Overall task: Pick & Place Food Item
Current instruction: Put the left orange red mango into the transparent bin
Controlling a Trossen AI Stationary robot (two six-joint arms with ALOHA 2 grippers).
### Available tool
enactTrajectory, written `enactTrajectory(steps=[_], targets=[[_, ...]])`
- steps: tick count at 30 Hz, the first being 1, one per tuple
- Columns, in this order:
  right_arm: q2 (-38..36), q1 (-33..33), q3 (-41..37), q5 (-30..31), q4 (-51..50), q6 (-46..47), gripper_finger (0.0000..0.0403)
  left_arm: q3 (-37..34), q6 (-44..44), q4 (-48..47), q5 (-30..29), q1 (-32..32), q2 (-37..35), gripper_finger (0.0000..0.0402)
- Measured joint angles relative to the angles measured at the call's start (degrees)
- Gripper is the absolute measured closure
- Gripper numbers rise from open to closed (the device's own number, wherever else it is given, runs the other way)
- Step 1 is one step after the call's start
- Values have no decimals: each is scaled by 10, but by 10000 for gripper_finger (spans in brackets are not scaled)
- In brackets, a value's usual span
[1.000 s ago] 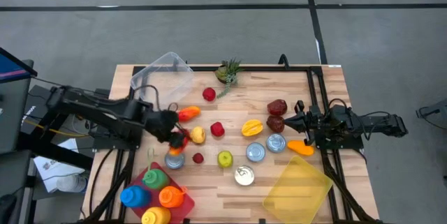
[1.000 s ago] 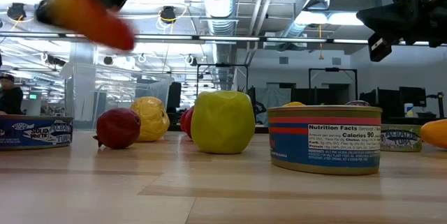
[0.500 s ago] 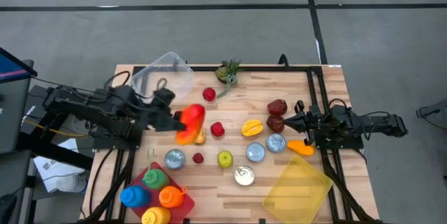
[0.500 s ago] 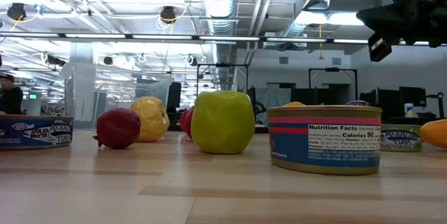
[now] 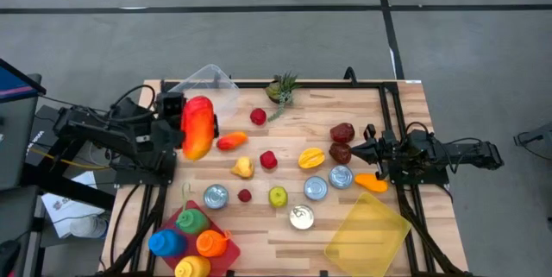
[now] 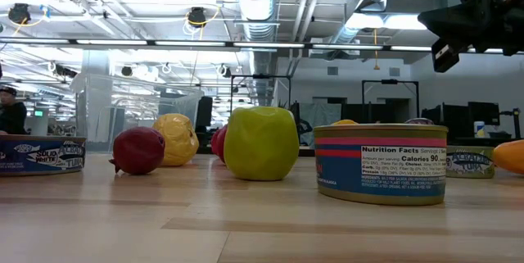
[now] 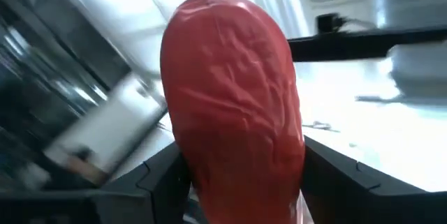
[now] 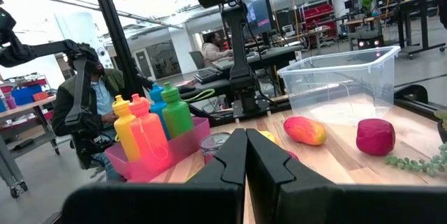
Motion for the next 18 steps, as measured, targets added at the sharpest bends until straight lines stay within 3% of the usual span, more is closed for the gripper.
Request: enactTrajectory(steps=[3, 6, 11, 15, 18], targets=[[0, 0, 0, 0, 0, 0, 403, 0, 137, -44, -56, 13, -3, 179], [0, 0, 0, 0, 0, 0, 403, 0, 277, -164, -132, 27, -15, 179], [0, 0, 0, 0, 0, 0, 403, 0, 468, -381, -355, 55, -34, 179], [0, 0, 0, 0, 0, 0, 403, 1, 542, -463, -563, 84, -36, 179], [0, 0, 0, 0, 0, 0, 403, 33, 563, -585, -605, 128, -34, 179]])
